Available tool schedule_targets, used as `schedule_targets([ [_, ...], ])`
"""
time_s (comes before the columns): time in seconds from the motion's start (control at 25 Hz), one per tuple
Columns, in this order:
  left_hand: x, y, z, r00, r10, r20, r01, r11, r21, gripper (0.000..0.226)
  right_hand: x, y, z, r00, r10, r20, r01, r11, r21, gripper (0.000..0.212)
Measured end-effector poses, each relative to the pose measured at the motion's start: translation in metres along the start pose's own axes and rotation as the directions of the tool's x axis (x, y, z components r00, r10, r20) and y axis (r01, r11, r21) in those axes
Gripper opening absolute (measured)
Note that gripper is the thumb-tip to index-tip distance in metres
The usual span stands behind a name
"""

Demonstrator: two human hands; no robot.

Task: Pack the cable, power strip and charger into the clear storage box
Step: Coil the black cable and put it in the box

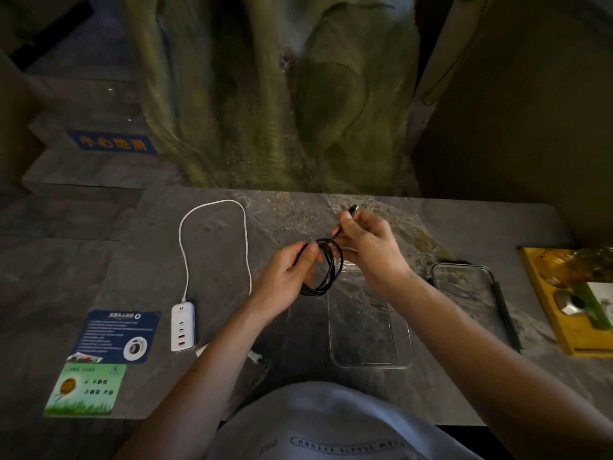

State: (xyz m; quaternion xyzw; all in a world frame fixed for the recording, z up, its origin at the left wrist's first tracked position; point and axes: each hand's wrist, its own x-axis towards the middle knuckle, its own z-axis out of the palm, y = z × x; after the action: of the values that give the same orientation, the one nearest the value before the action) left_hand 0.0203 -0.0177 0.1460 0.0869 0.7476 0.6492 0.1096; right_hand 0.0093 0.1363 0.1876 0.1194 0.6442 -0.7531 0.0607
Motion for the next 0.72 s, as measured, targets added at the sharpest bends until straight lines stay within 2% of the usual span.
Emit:
schedule_targets([
  [0.2, -0.003, -0.003, -0.002, 0.997, -0.07, -0.026, 0.068, 0.995, -0.07, 0.032, -0.01, 0.005, -0.004, 0.979, 0.074, 0.19, -0.057, 0.994, -0.09, 0.026],
  [0.36, -0.003, 0.006, -0.004, 0.999, -0.037, -0.03, 0.034, 0.996, -0.086, 0.03, -0.012, 0.008, -0.007, 0.976, 0.081, 0.202, -0.026, 0.965, -0.261, 0.02],
  [0.48, -0.003, 0.009, -0.006, 0.998, -0.049, -0.033, 0.046, 0.995, -0.084, 0.032, -0.012, 0.008, -0.008, 0.984, 0.044, 0.175, -0.004, 0.974, -0.225, 0.012],
  [0.56, -0.002, 0.007, -0.009, 0.995, -0.083, -0.049, 0.076, 0.989, -0.124, 0.028, -0.012, 0.005, -0.008, 0.987, 0.026, 0.156, 0.008, 0.978, -0.209, 0.015],
  [0.72, -0.004, 0.002, -0.013, 0.993, -0.121, -0.004, 0.118, 0.979, -0.168, 0.019, -0.009, 0.01, -0.01, 0.991, 0.06, 0.122, -0.033, 0.976, -0.213, 0.011],
])
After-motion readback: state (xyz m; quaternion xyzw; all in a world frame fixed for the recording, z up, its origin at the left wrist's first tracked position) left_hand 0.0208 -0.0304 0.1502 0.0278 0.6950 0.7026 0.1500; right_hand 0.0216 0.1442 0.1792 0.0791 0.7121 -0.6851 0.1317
